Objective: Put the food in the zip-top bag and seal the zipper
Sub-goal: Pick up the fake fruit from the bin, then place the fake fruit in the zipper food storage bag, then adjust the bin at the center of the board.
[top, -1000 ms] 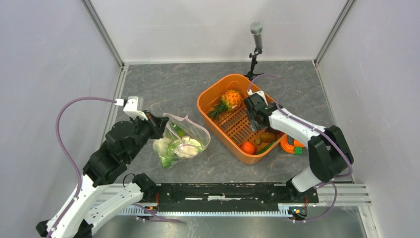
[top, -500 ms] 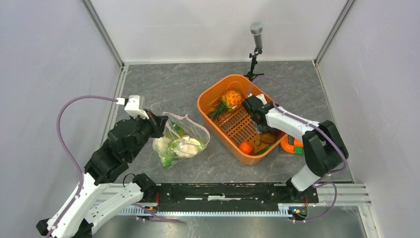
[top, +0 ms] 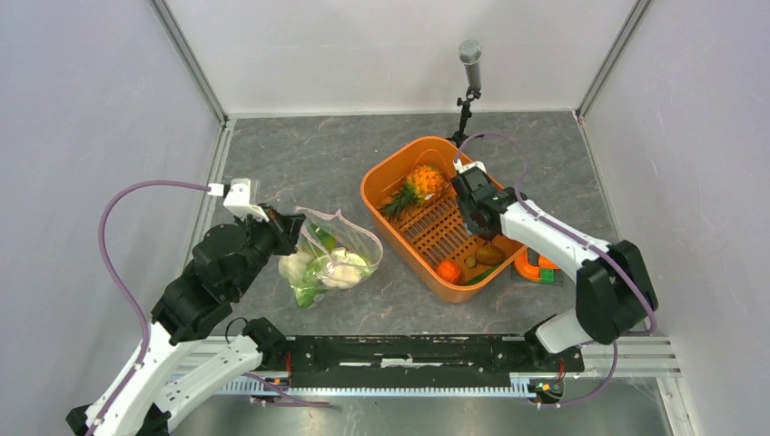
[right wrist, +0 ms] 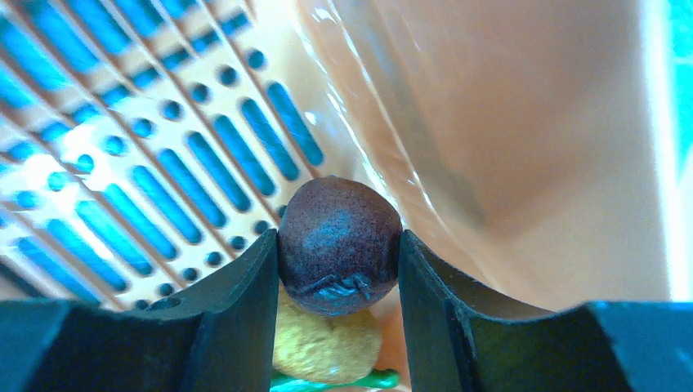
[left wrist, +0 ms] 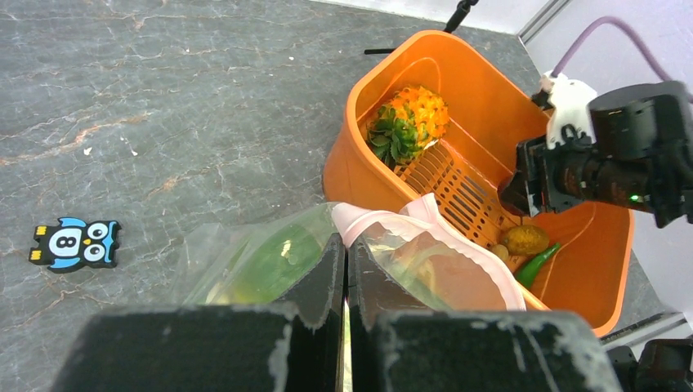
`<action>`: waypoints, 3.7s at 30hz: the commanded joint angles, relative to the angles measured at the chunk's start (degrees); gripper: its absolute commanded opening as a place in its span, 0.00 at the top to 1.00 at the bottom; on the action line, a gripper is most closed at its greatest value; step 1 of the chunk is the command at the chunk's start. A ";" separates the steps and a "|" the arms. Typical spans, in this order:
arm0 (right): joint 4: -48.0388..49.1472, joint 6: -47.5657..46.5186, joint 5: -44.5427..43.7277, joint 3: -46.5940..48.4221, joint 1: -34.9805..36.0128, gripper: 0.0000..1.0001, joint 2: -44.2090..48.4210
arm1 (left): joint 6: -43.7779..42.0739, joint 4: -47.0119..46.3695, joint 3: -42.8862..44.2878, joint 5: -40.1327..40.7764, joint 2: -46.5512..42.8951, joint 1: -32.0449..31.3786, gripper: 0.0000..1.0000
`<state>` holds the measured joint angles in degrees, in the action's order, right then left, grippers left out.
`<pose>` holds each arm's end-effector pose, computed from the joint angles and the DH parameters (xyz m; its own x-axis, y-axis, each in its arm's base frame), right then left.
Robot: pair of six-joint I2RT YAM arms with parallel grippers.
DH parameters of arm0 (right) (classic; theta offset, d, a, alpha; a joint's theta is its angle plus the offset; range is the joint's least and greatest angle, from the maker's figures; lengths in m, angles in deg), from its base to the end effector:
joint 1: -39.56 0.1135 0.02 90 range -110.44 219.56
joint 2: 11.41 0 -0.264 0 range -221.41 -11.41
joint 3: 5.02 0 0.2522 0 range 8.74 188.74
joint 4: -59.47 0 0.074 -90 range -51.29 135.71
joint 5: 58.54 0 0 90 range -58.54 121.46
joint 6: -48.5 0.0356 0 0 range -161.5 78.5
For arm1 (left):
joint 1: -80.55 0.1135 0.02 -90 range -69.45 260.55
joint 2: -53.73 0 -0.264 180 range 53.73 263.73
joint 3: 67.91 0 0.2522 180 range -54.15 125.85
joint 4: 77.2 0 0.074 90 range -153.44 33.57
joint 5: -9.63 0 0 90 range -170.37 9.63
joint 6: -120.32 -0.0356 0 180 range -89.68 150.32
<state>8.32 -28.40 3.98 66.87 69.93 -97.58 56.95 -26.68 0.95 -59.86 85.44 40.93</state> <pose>0.2591 0.1328 0.2187 -0.8284 -0.2524 -0.5001 -0.0978 0.9442 -0.3145 0.0856 -0.0547 0.3797 -0.3092 -0.2890 -0.9060 0.2194 0.9053 -0.3637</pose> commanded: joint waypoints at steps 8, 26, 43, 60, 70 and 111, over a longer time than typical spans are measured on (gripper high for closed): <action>17.16 1.70 16.53 -3.18 0.13 0.78 9.11 | 2.21 -0.83 0.43 -4.20 2.99 0.15 0.98; 54.72 9.84 53.25 -16.62 2.54 0.74 31.82 | 6.46 -1.38 2.43 -8.65 7.30 0.15 0.98; 51.44 -5.95 44.16 -5.77 25.73 0.70 19.04 | 7.69 -1.61 3.89 -10.62 7.98 0.11 0.98; 44.06 -8.14 42.89 1.92 27.07 0.10 14.63 | 8.04 -2.37 4.85 -7.82 5.10 0.15 0.98; 36.07 -8.13 6.58 -4.55 25.04 0.13 26.56 | 8.18 -1.86 3.82 -1.74 2.00 0.15 0.98; 46.90 -4.85 48.43 19.31 2.48 0.06 -24.96 | 32.04 8.94 -4.73 29.93 -6.11 0.15 0.98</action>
<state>53.66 -33.25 54.57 74.20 70.65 -116.79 84.51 -17.83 -4.78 -35.21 78.64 40.93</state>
